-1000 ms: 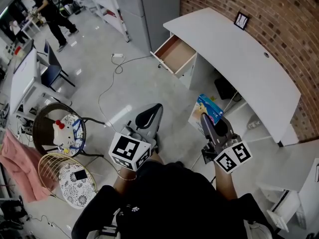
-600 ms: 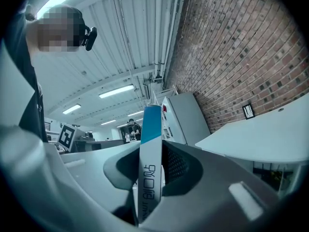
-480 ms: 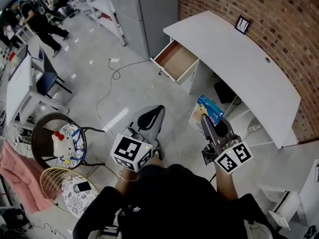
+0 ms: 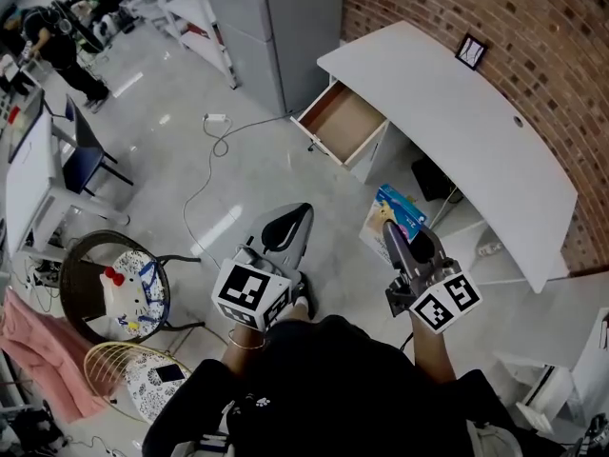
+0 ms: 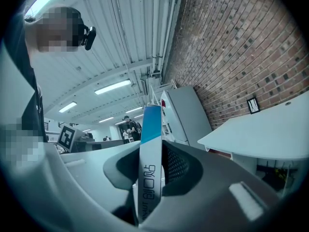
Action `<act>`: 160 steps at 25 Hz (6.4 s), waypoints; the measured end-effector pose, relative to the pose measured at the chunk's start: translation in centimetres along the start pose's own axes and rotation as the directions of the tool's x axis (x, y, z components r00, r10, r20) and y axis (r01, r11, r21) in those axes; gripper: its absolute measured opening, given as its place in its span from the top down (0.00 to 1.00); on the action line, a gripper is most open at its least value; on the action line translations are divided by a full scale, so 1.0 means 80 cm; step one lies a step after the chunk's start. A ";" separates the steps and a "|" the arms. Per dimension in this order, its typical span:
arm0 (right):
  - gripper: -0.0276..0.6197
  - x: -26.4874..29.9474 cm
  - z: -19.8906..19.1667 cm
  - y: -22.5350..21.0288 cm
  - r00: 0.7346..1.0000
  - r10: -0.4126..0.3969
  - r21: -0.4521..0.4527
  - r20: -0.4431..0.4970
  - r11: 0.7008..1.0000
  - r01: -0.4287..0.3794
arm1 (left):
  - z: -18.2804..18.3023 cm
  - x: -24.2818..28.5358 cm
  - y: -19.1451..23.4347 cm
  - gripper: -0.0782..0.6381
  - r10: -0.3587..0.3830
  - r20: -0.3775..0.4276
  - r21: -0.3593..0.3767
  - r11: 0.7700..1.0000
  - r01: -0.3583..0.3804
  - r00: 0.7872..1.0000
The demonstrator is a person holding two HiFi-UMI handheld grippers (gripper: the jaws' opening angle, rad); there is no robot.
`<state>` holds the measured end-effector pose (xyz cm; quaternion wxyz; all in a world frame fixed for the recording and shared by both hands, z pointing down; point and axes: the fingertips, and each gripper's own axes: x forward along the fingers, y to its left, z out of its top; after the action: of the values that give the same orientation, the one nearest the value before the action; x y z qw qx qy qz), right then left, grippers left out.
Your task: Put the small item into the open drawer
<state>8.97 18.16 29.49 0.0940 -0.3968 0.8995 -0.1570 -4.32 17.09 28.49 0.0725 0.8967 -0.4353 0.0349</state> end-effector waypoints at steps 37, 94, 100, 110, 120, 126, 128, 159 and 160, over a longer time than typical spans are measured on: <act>0.83 0.210 -0.001 -0.012 0.997 -0.082 -0.018 0.008 0.996 0.082 | 0.034 0.049 0.216 0.89 -0.070 0.033 -0.012 0.997 0.070 0.997; 0.83 0.416 0.036 -0.239 0.989 -0.140 0.052 -0.043 0.988 0.142 | 0.044 0.286 0.399 0.90 -0.045 -0.033 -0.083 0.996 0.042 0.998; 0.83 0.430 0.043 -0.272 0.987 -0.156 0.060 -0.045 0.986 0.158 | 0.052 0.323 0.408 0.89 -0.060 -0.037 -0.073 0.996 0.058 0.997; 0.83 0.444 0.046 -0.324 0.985 -0.164 0.080 -0.047 0.983 0.167 | 0.050 0.385 0.413 0.89 -0.088 -0.058 -0.081 0.993 0.083 0.994; 0.83 0.444 0.046 -0.369 0.980 -0.192 0.104 -0.044 0.975 0.195 | 0.045 0.437 0.411 0.89 -0.122 -0.080 -0.070 0.991 0.116 0.989; 0.83 0.449 0.028 -0.376 0.978 -0.197 0.117 -0.064 0.972 0.203 | 0.032 0.444 0.421 0.89 -0.123 -0.101 -0.086 0.990 0.115 0.987; 0.83 0.456 0.021 -0.375 0.977 -0.196 0.117 -0.083 0.972 0.205 | 0.027 0.442 0.431 0.89 -0.120 -0.111 -0.098 0.989 0.109 0.987; 0.83 0.484 -0.057 -0.418 0.924 -0.324 0.145 -0.202 0.923 0.356 | -0.023 0.502 0.497 0.89 -0.236 -0.203 -0.115 0.970 0.216 0.950; 0.83 0.486 -0.061 -0.420 0.923 -0.324 0.143 -0.208 0.923 0.357 | -0.024 0.505 0.498 0.89 -0.236 -0.205 -0.115 0.970 0.216 0.950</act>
<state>4.59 -31.07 44.26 0.0183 -0.5216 0.8036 -0.2860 -10.64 -38.23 39.39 0.1638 0.9272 -0.3202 0.1043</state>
